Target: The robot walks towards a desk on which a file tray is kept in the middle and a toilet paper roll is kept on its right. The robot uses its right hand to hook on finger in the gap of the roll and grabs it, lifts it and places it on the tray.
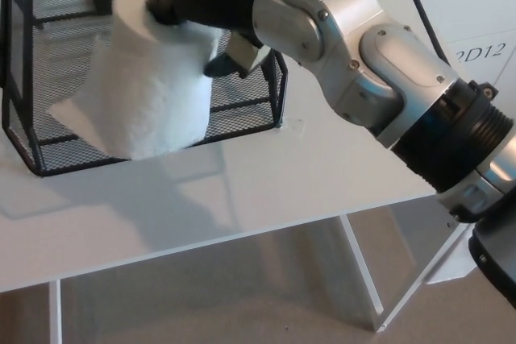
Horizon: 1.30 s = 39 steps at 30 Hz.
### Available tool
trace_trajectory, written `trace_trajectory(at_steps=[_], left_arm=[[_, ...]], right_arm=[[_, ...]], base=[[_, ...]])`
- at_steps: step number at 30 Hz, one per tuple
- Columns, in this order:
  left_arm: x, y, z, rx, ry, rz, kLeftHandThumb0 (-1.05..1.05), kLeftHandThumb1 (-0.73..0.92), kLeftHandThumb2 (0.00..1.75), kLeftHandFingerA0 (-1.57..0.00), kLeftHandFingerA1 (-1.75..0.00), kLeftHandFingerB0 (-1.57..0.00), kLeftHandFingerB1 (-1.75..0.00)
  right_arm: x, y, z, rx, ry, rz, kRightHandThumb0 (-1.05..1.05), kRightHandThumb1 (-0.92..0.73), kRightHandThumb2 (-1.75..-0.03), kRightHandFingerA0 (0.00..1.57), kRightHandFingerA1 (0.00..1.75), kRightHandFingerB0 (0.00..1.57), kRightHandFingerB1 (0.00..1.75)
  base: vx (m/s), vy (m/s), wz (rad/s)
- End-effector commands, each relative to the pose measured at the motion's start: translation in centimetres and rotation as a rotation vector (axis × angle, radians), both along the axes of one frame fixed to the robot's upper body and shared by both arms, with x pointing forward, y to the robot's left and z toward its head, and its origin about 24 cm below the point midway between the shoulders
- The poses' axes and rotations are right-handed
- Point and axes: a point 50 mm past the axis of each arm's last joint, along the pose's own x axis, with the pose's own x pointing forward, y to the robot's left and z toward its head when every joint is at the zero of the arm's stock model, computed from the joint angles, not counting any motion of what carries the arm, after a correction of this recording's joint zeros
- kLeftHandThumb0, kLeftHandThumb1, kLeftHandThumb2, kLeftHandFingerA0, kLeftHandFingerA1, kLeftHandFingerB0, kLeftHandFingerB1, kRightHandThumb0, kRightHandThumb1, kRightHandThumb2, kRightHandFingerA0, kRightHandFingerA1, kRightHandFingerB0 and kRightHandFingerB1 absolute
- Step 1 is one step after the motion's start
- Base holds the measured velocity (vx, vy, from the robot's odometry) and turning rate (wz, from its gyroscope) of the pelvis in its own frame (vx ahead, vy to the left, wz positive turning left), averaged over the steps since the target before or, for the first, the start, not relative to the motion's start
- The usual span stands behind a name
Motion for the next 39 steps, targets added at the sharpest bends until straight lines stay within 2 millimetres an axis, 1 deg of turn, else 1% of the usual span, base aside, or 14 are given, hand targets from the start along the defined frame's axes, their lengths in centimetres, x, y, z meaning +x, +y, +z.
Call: trace_trajectory(at_steps=[1, 8, 13, 14, 16, 18, 19, 27, 28, 30, 35, 36, 37, 39], left_arm=[[0.1, 0.0, 0.2, 0.018, -0.041, -0.018, -0.64, 0.92, 0.69, -0.47, -0.50, -0.36, -0.41], [0.0, 0.1, 0.3, 0.021, -0.037, -0.047, -0.67, 0.92, 0.68, -0.44, -0.49, -0.37, -0.42], [0.0, 0.1, 0.3, 0.031, -0.024, -0.060, -0.66, 0.92, 0.68, -0.44, -0.48, -0.37, -0.41], [0.0, 0.0, 0.2, 0.025, -0.024, -0.048, -0.54, 0.70, 1.12, -0.42, -0.64, -0.19, -0.50], [0.0, 0.0, 0.2, 0.025, -0.024, -0.049, -0.55, 0.71, 1.13, -0.42, -0.64, -0.20, -0.50], [0.0, -0.1, 0.1, 0.030, -0.021, -0.059, -0.55, 0.71, 1.13, -0.42, -0.63, -0.20, -0.51], [-0.1, -0.1, 0.2, 0.009, -0.034, -0.037, -0.65, 0.92, 0.69, -0.44, -0.48, -0.36, -0.41], [-0.1, -0.1, 0.2, 0.006, -0.031, -0.041, -0.65, 0.92, 0.69, -0.42, -0.47, -0.34, -0.40], [0.0, -0.1, 0.2, 0.012, -0.037, -0.033, -0.66, 0.92, 0.68, -0.46, -0.50, -0.38, -0.42], [0.0, -0.1, 0.1, 0.011, -0.031, -0.038, -0.66, 0.92, 0.68, -0.44, -0.50, -0.37, -0.42], [-0.1, -0.2, 0.1, 0.008, -0.027, -0.042, -0.74, 0.81, 0.79, -0.42, -0.52, -0.34, -0.45], [-0.3, -0.2, 0.2, 0.008, -0.024, -0.045, -0.66, 0.92, 0.70, -0.42, -0.47, -0.37, -0.42], [-0.7, 0.0, 0.2, 0.011, -0.018, -0.046, -0.57, 0.72, 1.13, -0.44, -0.64, -0.23, -0.51], [-0.8, 0.0, 0.1, 0.018, -0.009, -0.043, -0.65, 0.92, 0.70, -0.45, -0.50, -0.38, -0.43]], right_arm=[[-0.1, 0.0, 0.1, 0.055, -0.022, -0.007, -0.41, -0.60, -0.59, 0.80, 1.18, 0.14, 0.39], [-0.4, 0.2, 2.0, 0.004, -0.125, -0.012, -0.47, -0.48, -0.82, 0.84, 1.06, 0.01, 0.38], [-0.1, -0.3, 2.7, -0.008, -0.089, -0.048, -0.45, -0.55, -0.59, 0.84, 1.07, 0.06, 0.32], [0.0, -0.4, 2.8, -0.039, -0.108, -0.067, -0.52, -0.46, -0.81, 0.86, 1.05, 0.02, 0.38], [0.1, -0.7, 2.9, -0.064, -0.113, -0.069, -0.52, -0.44, -0.82, 0.86, 1.14, 0.01, 0.39], [0.2, -1.0, 3.4, -0.065, -0.061, -0.086, -0.49, -0.53, -0.58, 0.76, 1.27, 0.05, 0.34], [0.1, -1.5, 4.3, -0.101, -0.049, -0.103, -0.53, -0.54, -0.58, 0.75, 1.27, 0.05, 0.35], [0.0, -3.2, 7.0, -0.262, -0.003, -0.087, -0.71, -0.41, -0.84, 0.70, 1.01, 0.00, 0.40], [-0.1, -4.2, 8.2, -0.211, 0.044, -0.102, -0.37, -0.37, -0.95, 0.79, 0.91, 0.00, 0.50], [-0.5, -5.3, 9.9, -0.205, 0.044, -0.119, -0.63, -0.61, -0.59, 0.80, 0.83, 0.12, 0.33], [-2.4, -10.6, 14.4, 0.007, 0.105, -0.192, -0.36, -0.47, -1.02, 0.86, 0.92, 0.00, 0.51], [-2.9, -11.7, 14.8, 0.044, 0.096, -0.196, -0.63, -0.67, -0.60, 0.89, 0.96, 0.17, 0.30], [-4.0, -14.0, 15.5, 0.125, 0.082, -0.206, -0.65, -0.54, -0.85, 0.93, 1.02, 0.12, 0.42], [-5.1, -16.8, 15.7, 0.218, 0.076, -0.235, -0.57, -0.66, -0.60, 0.92, 1.00, 0.19, 0.31]], base=[[0.00, 0.000, 0.00], [0.00, 0.000, 0.00], [0.00, 0.000, 0.00], [0.00, 0.000, 0.00], [0.00, 0.000, 0.00], [0.00, 0.000, 0.00], [0.00, 0.000, 0.00], [0.00, 0.000, 0.00], [0.00, 0.000, 0.00], [0.00, 0.000, 0.00], [0.00, 0.000, 0.00], [0.00, 0.000, 0.00], [0.00, 0.000, 0.00], [0.00, 0.000, 0.00]])
